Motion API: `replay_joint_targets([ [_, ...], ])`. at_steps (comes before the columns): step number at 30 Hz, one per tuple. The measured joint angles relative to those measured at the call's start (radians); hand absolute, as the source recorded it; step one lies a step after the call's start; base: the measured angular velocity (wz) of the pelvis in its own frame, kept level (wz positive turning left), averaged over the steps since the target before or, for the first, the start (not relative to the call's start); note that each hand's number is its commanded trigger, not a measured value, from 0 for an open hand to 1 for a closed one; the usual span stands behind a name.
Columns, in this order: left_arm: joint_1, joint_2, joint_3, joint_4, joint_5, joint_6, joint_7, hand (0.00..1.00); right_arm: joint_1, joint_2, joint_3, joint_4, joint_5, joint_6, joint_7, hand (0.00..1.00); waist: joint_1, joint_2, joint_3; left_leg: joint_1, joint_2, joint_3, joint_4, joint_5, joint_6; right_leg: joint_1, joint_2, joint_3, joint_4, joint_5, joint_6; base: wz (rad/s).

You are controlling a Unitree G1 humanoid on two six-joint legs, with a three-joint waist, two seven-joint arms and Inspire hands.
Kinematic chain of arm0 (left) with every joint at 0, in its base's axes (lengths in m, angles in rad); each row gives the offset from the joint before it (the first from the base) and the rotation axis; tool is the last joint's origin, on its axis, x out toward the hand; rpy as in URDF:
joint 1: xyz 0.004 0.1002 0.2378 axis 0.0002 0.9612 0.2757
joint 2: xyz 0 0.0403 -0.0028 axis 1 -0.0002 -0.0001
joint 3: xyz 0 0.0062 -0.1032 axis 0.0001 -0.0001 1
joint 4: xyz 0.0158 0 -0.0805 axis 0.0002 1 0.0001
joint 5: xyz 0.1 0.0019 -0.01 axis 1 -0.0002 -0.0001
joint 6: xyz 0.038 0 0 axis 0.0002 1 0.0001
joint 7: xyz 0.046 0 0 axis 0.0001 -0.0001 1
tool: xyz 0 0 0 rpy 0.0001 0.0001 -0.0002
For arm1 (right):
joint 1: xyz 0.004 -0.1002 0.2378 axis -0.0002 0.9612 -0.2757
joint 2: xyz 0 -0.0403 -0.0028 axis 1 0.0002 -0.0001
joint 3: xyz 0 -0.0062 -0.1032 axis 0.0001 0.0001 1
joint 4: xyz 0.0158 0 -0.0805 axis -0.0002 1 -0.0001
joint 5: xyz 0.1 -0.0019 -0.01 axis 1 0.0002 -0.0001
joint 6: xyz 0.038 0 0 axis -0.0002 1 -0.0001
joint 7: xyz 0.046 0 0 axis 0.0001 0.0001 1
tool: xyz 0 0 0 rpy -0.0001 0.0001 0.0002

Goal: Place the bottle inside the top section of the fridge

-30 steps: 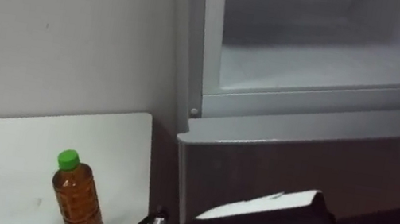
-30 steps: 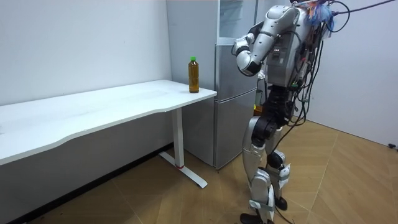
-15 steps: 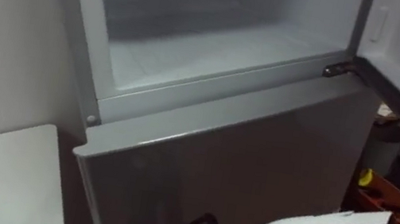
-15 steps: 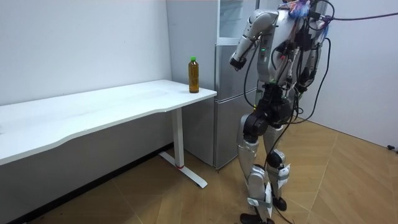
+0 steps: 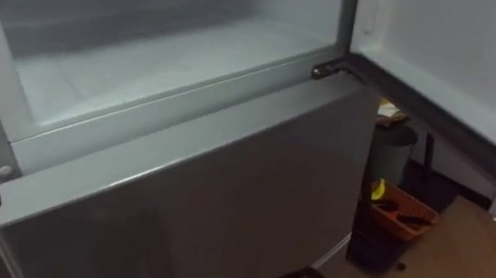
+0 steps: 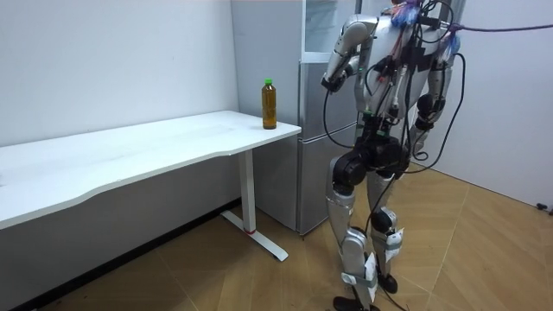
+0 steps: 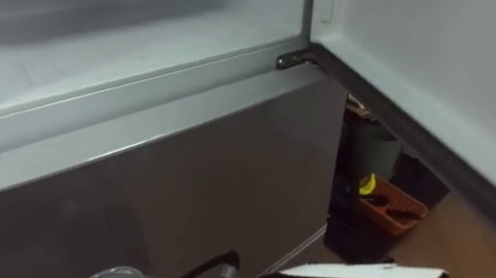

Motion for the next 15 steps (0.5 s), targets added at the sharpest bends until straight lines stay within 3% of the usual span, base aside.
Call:
replay_joint_targets([
  [5, -0.023, -0.01, -0.011, 0.0, -0.007, 0.0, 0.01, 0.0, -0.012, -0.002, -0.005, 0.014, 0.002, 0.011, 0.001, 0.0, -0.023, 0.011, -0.0006, 0.004, 0.011, 0.002, 0.001, -0.007, -0.011, 0.001, 0.008, 0.0, -0.005, 0.002, -0.003, -0.06],
  [10, -0.058, -0.013, -0.018, 0.001, -0.013, 0.002, 0.046, 0.0, -0.022, -0.008, -0.02, 0.03, 0.024, 0.018, 0.001, 0.0, -0.044, 0.04, 0.004, 0.012, 0.013, 0.018, 0.0, -0.007, -0.011, 0.003, 0.009, 0.001, -0.005, 0.002, -0.003, -0.06],
  [15, -0.075, -0.026, -0.018, 0.001, -0.028, 0.012, 0.069, 0.0, -0.027, -0.008, -0.035, 0.048, 0.051, 0.031, 0.008, 0.0, -0.051, 0.041, 0.0046, 0.019, 0.014, 0.027, -0.001, -0.007, -0.011, 0.001, 0.012, 0.003, -0.005, 0.003, -0.005, -0.09],
])
